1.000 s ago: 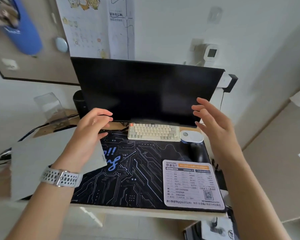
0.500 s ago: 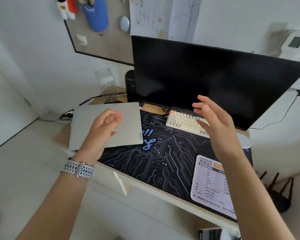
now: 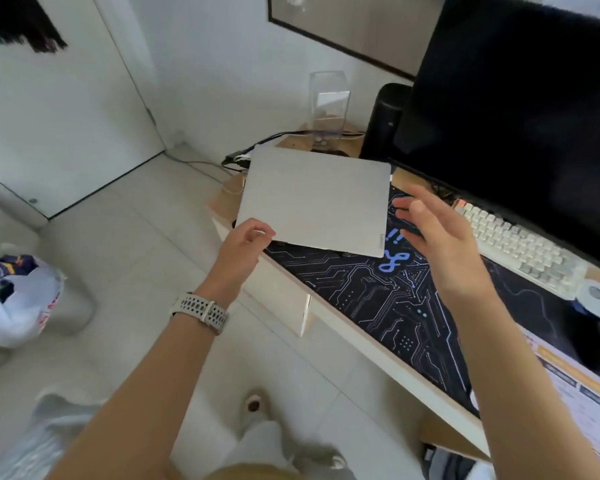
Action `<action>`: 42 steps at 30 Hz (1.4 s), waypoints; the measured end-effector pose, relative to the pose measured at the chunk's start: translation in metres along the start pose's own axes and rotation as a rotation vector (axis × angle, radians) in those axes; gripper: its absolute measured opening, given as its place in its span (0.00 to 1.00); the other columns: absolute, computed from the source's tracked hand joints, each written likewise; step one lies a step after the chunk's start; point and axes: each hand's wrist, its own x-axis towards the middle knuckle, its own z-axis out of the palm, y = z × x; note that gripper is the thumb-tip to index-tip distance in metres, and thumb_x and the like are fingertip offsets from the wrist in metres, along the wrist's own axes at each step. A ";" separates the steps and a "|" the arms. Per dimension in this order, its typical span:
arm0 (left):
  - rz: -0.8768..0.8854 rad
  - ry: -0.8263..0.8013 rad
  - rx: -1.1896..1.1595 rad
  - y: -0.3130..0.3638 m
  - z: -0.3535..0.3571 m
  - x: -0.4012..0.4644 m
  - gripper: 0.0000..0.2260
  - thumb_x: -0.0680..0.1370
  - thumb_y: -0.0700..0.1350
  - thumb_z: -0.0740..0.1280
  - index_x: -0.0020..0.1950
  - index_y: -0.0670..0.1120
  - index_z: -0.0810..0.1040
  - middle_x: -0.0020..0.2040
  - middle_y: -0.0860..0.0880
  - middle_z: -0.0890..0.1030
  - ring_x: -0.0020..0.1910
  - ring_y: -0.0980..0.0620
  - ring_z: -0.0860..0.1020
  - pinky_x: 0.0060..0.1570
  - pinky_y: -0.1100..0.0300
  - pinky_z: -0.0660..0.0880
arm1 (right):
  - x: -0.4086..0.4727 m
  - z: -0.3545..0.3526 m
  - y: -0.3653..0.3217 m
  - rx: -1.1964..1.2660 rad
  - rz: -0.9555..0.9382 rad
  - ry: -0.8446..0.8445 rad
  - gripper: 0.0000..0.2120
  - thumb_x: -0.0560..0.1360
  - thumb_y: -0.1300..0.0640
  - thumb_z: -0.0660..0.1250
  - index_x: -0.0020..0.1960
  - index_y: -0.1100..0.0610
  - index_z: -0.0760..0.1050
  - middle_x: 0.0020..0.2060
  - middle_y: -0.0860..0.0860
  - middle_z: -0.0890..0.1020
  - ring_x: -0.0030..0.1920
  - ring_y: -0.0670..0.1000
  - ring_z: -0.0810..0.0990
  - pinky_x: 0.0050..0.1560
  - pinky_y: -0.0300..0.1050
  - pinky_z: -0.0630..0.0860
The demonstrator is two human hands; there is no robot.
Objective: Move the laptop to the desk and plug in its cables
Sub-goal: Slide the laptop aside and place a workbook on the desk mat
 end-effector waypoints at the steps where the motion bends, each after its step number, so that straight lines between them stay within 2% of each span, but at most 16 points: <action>1: -0.021 -0.006 0.006 -0.009 -0.007 0.007 0.04 0.78 0.42 0.63 0.47 0.47 0.78 0.46 0.50 0.77 0.45 0.51 0.72 0.45 0.56 0.69 | 0.005 0.012 0.004 -0.004 0.012 -0.009 0.16 0.79 0.48 0.59 0.66 0.47 0.72 0.59 0.46 0.79 0.61 0.43 0.76 0.65 0.50 0.72; 5: -0.079 -0.044 0.081 -0.049 -0.028 0.034 0.04 0.78 0.44 0.63 0.46 0.49 0.78 0.49 0.52 0.78 0.48 0.53 0.74 0.48 0.57 0.70 | 0.021 0.061 0.028 -0.023 0.086 -0.079 0.18 0.79 0.46 0.60 0.67 0.48 0.72 0.60 0.47 0.78 0.62 0.44 0.75 0.64 0.46 0.72; 7: -0.111 -0.076 0.125 -0.068 -0.035 0.047 0.04 0.78 0.45 0.63 0.46 0.50 0.77 0.50 0.52 0.77 0.49 0.53 0.74 0.45 0.59 0.70 | 0.028 0.085 0.042 -0.025 0.135 -0.110 0.18 0.78 0.44 0.60 0.66 0.46 0.72 0.61 0.47 0.77 0.62 0.45 0.74 0.64 0.45 0.72; 10: -0.144 -0.148 0.296 -0.090 -0.040 0.068 0.07 0.78 0.45 0.62 0.53 0.48 0.78 0.56 0.50 0.76 0.55 0.52 0.73 0.43 0.65 0.69 | 0.038 0.119 0.066 -0.015 0.218 -0.147 0.16 0.77 0.43 0.61 0.63 0.43 0.73 0.61 0.47 0.78 0.62 0.45 0.75 0.65 0.48 0.71; 12: -0.145 -0.220 0.460 -0.104 -0.040 0.083 0.11 0.78 0.45 0.62 0.60 0.48 0.76 0.62 0.47 0.73 0.62 0.48 0.70 0.54 0.60 0.69 | 0.045 0.139 0.083 -0.015 0.273 -0.175 0.16 0.77 0.45 0.61 0.63 0.44 0.73 0.60 0.46 0.78 0.62 0.43 0.75 0.65 0.49 0.71; 14: -0.138 -0.311 0.605 -0.115 -0.034 0.096 0.16 0.78 0.43 0.61 0.66 0.45 0.73 0.66 0.46 0.70 0.68 0.46 0.64 0.65 0.55 0.60 | 0.051 0.159 0.100 -0.015 0.324 -0.200 0.16 0.77 0.48 0.62 0.64 0.46 0.73 0.58 0.45 0.79 0.59 0.40 0.75 0.65 0.47 0.71; 17: -0.098 -0.403 0.800 -0.136 -0.024 0.117 0.22 0.78 0.45 0.62 0.71 0.43 0.67 0.75 0.43 0.61 0.73 0.45 0.60 0.71 0.56 0.55 | 0.059 0.186 0.127 -0.038 0.388 -0.244 0.16 0.77 0.49 0.63 0.64 0.48 0.73 0.50 0.36 0.78 0.56 0.39 0.75 0.65 0.45 0.69; 19: -0.076 -0.458 0.877 -0.153 -0.017 0.129 0.26 0.77 0.46 0.63 0.74 0.44 0.63 0.77 0.41 0.55 0.75 0.42 0.56 0.72 0.53 0.55 | 0.062 0.202 0.146 -0.087 0.409 -0.293 0.17 0.77 0.49 0.64 0.65 0.49 0.73 0.49 0.36 0.78 0.56 0.41 0.75 0.65 0.44 0.69; 23: -0.032 -0.479 0.955 -0.174 -0.009 0.142 0.30 0.75 0.47 0.63 0.76 0.51 0.56 0.78 0.45 0.51 0.74 0.41 0.56 0.68 0.45 0.64 | 0.061 0.227 0.176 -0.184 0.452 -0.403 0.18 0.76 0.47 0.64 0.64 0.49 0.74 0.61 0.44 0.77 0.62 0.44 0.73 0.64 0.43 0.67; 27: -0.073 -0.550 1.050 -0.179 -0.010 0.150 0.33 0.78 0.45 0.63 0.77 0.52 0.49 0.79 0.48 0.45 0.77 0.46 0.46 0.67 0.40 0.66 | 0.064 0.240 0.189 -0.291 0.456 -0.519 0.20 0.77 0.46 0.62 0.68 0.49 0.70 0.70 0.46 0.68 0.70 0.46 0.65 0.63 0.39 0.60; 29: -0.036 -0.560 1.113 -0.179 -0.010 0.150 0.32 0.78 0.46 0.63 0.77 0.51 0.50 0.79 0.49 0.47 0.77 0.47 0.45 0.67 0.40 0.66 | 0.065 0.241 0.191 -0.321 0.486 -0.541 0.22 0.77 0.45 0.61 0.69 0.48 0.68 0.73 0.47 0.63 0.72 0.47 0.63 0.63 0.39 0.59; 33: 0.073 -0.518 1.212 -0.178 -0.013 0.156 0.26 0.78 0.48 0.62 0.74 0.49 0.59 0.76 0.50 0.58 0.77 0.48 0.50 0.62 0.43 0.69 | 0.068 0.249 0.189 -0.406 0.498 -0.609 0.24 0.78 0.44 0.59 0.72 0.48 0.64 0.77 0.48 0.55 0.73 0.51 0.61 0.62 0.41 0.61; 36: 0.129 -0.514 1.262 -0.175 -0.015 0.156 0.25 0.78 0.48 0.62 0.74 0.50 0.59 0.76 0.50 0.59 0.75 0.49 0.54 0.61 0.45 0.69 | 0.067 0.252 0.187 -0.436 0.524 -0.626 0.24 0.79 0.45 0.58 0.74 0.47 0.60 0.77 0.48 0.50 0.73 0.53 0.61 0.63 0.45 0.63; 39: 0.144 -0.501 1.280 -0.175 -0.016 0.153 0.25 0.76 0.47 0.64 0.72 0.51 0.61 0.75 0.48 0.60 0.72 0.46 0.60 0.58 0.45 0.71 | 0.067 0.254 0.186 -0.516 0.496 -0.646 0.25 0.78 0.43 0.58 0.73 0.48 0.61 0.77 0.49 0.50 0.71 0.54 0.65 0.59 0.45 0.65; 42: 0.145 -0.479 1.269 -0.179 -0.020 0.144 0.24 0.73 0.46 0.67 0.67 0.50 0.64 0.71 0.46 0.63 0.69 0.44 0.64 0.55 0.46 0.71 | 0.063 0.252 0.187 -0.610 0.433 -0.650 0.26 0.78 0.43 0.59 0.73 0.51 0.62 0.75 0.50 0.55 0.68 0.55 0.69 0.59 0.47 0.69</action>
